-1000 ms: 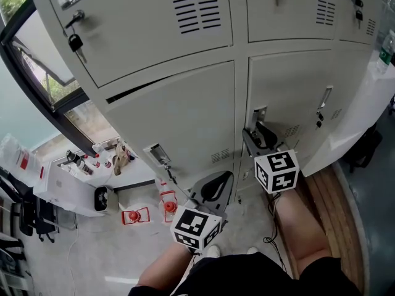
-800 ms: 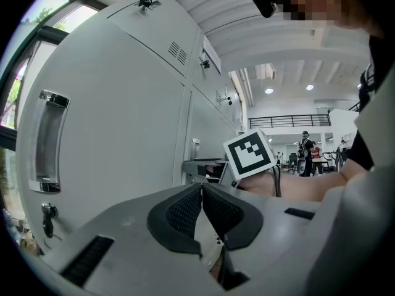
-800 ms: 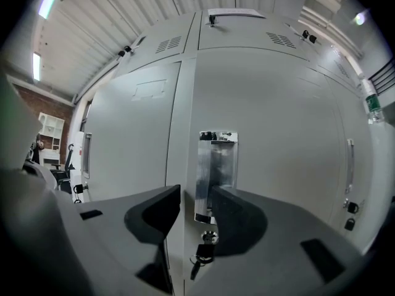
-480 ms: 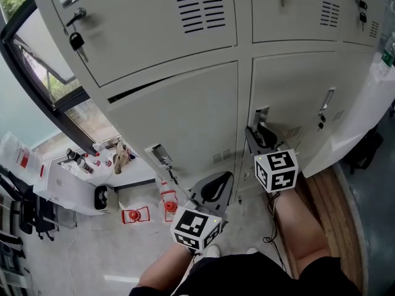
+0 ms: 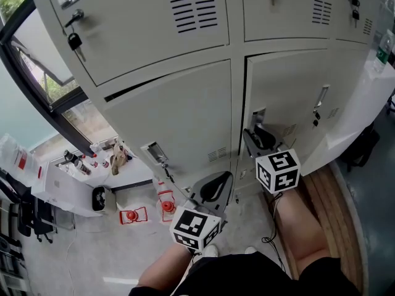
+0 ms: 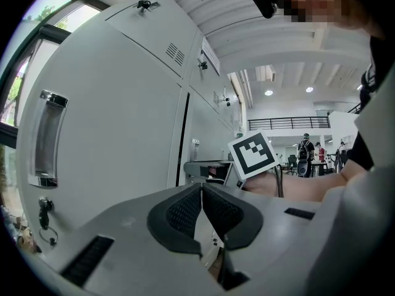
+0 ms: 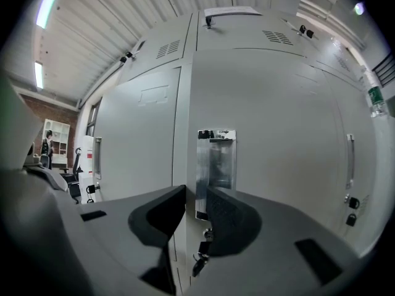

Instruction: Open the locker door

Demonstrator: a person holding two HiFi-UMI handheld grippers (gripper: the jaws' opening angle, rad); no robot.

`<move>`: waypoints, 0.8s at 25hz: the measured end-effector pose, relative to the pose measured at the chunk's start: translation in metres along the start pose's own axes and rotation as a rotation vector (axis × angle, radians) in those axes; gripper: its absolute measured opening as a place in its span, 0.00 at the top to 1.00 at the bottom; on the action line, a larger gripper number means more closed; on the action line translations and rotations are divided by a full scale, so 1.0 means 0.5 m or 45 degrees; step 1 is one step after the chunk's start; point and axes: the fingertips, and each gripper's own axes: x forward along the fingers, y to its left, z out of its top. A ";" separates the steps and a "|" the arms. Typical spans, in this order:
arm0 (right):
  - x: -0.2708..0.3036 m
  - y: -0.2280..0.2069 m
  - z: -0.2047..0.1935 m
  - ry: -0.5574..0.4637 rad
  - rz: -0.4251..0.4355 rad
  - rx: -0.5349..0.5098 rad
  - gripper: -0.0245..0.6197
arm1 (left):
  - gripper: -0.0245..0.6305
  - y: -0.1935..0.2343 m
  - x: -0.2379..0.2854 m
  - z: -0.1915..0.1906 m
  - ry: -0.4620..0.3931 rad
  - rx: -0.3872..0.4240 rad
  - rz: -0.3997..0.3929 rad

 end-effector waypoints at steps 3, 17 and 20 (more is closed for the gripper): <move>-0.016 0.004 -0.003 -0.010 0.041 0.006 0.72 | 0.93 -0.011 -0.003 0.001 0.000 0.003 -0.012; -0.108 0.007 -0.015 -0.041 0.204 -0.007 0.72 | 0.93 -0.082 0.006 0.002 -0.001 0.019 -0.087; -0.131 0.005 -0.018 -0.045 0.232 -0.011 0.72 | 0.93 -0.100 0.011 0.001 0.000 0.021 -0.105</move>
